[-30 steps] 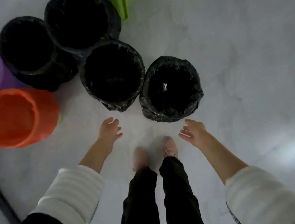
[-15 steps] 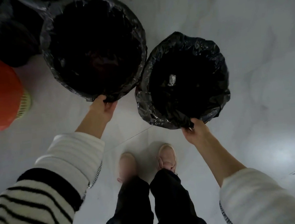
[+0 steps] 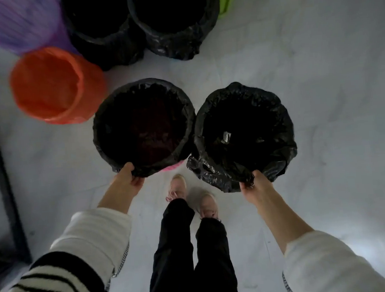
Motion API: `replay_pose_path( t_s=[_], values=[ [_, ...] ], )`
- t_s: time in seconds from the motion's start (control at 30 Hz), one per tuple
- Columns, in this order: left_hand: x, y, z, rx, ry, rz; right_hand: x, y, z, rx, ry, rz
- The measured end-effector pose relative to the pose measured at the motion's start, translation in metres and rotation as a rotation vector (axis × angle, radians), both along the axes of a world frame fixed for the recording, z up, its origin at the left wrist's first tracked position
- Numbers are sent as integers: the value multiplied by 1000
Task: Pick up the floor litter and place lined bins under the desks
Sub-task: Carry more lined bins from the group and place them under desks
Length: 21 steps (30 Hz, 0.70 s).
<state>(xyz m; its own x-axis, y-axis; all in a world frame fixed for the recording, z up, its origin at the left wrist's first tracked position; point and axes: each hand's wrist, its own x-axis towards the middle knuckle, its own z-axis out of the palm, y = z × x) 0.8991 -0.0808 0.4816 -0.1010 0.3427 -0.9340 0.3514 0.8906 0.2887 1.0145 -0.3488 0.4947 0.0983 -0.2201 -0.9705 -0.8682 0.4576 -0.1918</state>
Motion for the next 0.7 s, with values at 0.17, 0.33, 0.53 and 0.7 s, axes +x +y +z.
replay_pose_path(
  t_s=[0.17, 0.33, 0.53, 0.7],
  values=[
    [-102, -7, 69, 70, 35, 185, -25, 21, 59, -35, -45, 258],
    [-213, -23, 132, 139, 43, 416, -69, 57, 118, -64, -130, 516],
    [-349, -48, 186, 126, 56, 634, -161, 109, 178, -82, -204, 866],
    [-485, -80, 215, 130, 103, 789, -280, 150, 218, -112, -233, 1085]
  ],
)
